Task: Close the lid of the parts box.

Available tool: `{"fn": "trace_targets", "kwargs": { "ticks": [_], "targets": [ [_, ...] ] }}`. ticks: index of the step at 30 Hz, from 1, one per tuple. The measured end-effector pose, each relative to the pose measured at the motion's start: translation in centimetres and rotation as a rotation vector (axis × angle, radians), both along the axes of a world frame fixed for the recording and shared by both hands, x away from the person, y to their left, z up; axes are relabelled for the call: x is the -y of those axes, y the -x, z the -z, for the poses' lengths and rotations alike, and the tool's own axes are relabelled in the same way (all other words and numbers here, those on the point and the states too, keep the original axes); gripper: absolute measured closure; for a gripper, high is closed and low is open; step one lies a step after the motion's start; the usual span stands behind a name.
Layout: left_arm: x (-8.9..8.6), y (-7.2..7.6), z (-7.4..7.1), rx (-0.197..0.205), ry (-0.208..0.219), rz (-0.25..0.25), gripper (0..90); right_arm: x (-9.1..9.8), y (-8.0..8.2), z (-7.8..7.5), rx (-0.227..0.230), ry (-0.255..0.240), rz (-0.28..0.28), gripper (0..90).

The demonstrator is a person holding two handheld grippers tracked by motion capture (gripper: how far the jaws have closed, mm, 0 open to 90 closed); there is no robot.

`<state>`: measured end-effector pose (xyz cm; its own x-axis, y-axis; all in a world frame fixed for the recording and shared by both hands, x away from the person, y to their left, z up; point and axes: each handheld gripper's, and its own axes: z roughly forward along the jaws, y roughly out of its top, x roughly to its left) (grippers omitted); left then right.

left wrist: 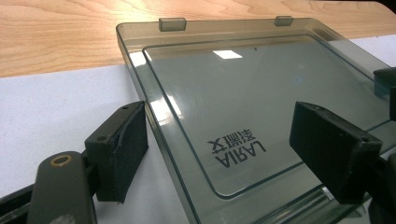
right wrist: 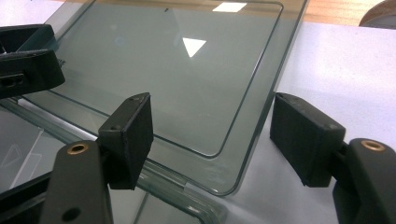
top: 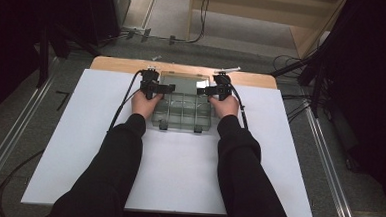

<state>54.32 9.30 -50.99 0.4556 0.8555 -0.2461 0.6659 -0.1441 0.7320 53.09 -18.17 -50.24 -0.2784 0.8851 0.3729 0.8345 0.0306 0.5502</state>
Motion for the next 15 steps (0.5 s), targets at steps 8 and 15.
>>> {"fn": "trace_targets", "kwargs": {
  "ticks": [8, 15],
  "targets": [
    [-0.02, -0.04, 0.01, 0.002, 0.002, 0.001, 19.8, 0.33, 0.04, -0.09, -0.019, -0.011, -0.004, 32.4],
    [-0.20, -0.16, -0.01, -0.003, 0.023, 0.004, 20.1, 0.39, 0.06, -0.10, -0.021, -0.028, -0.013, 34.9]
  ]
}}
